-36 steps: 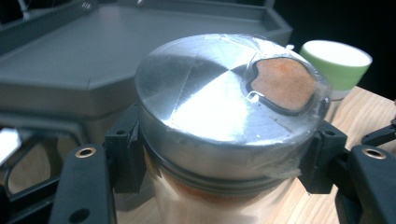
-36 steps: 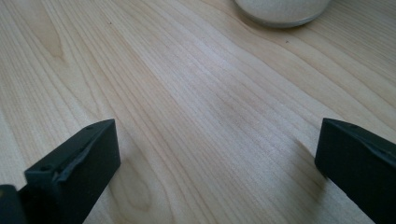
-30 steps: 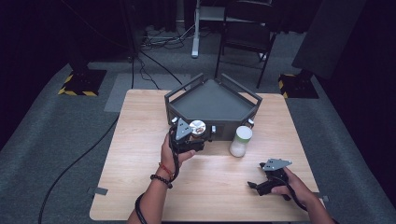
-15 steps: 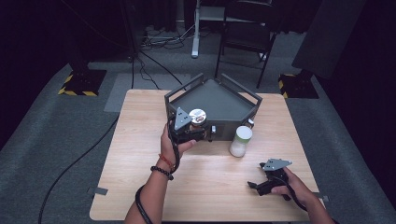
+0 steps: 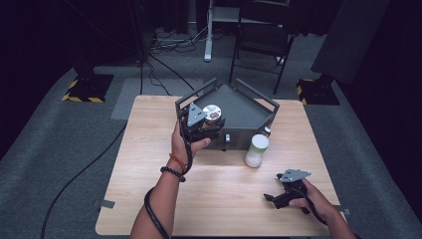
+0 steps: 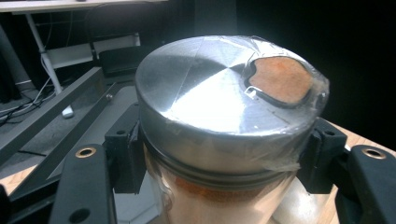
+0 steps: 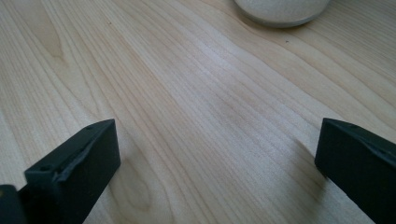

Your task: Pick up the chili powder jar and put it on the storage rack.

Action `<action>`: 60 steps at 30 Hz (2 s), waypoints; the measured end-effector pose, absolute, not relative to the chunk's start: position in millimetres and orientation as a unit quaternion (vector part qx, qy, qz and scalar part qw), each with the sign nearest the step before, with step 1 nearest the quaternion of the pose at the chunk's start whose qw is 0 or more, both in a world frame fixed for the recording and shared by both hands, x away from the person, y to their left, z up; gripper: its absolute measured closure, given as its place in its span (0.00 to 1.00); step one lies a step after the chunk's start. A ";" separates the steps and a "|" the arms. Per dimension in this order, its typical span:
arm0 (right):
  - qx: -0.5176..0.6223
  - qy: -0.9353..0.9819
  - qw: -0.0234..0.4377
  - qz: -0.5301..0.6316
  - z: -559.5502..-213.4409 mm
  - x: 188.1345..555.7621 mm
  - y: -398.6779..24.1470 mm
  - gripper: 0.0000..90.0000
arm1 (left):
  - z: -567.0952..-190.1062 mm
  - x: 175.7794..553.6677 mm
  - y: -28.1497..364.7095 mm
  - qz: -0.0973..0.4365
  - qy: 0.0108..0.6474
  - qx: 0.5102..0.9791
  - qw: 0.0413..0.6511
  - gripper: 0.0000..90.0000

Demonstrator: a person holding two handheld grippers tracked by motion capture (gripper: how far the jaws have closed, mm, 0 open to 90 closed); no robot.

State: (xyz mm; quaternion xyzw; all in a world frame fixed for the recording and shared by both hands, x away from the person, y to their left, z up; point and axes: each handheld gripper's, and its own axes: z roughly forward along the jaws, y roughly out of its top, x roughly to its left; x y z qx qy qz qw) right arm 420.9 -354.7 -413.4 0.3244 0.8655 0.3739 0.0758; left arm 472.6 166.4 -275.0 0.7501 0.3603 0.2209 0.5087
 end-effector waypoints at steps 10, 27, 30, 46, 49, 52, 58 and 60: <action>0.325 0.865 0.076 0.374 -413.4 420.8 -354.7 0.00 | -268.9 484.4 158.5 0.228 0.355 0.753 0.505 0.36; 0.325 0.865 0.076 0.374 -413.4 420.8 -354.7 0.00 | -266.6 508.9 148.5 0.243 0.358 0.757 0.489 0.36; 0.325 0.865 0.076 0.374 -413.4 420.8 -354.7 0.00 | -267.9 513.5 148.9 0.244 0.360 0.757 0.487 0.36; 0.324 0.866 0.077 0.374 -413.4 420.5 -354.7 0.00 | -276.9 530.6 140.3 0.246 0.371 0.760 0.473 0.36; 0.324 0.866 0.077 0.374 -413.4 420.4 -354.6 0.00 | -278.6 533.4 139.0 0.248 0.374 0.761 0.468 0.36; 0.324 0.866 0.077 0.374 -413.5 420.6 -354.7 0.00 | -280.7 536.3 138.9 0.248 0.378 0.762 0.464 0.36; 0.324 0.865 0.077 0.374 -413.5 420.5 -354.7 0.00 | -286.7 542.5 138.8 0.243 0.382 0.766 0.457 0.36; 0.324 0.866 0.077 0.374 -413.5 420.5 -354.7 0.00 | -288.1 542.9 137.3 0.245 0.382 0.767 0.453 0.35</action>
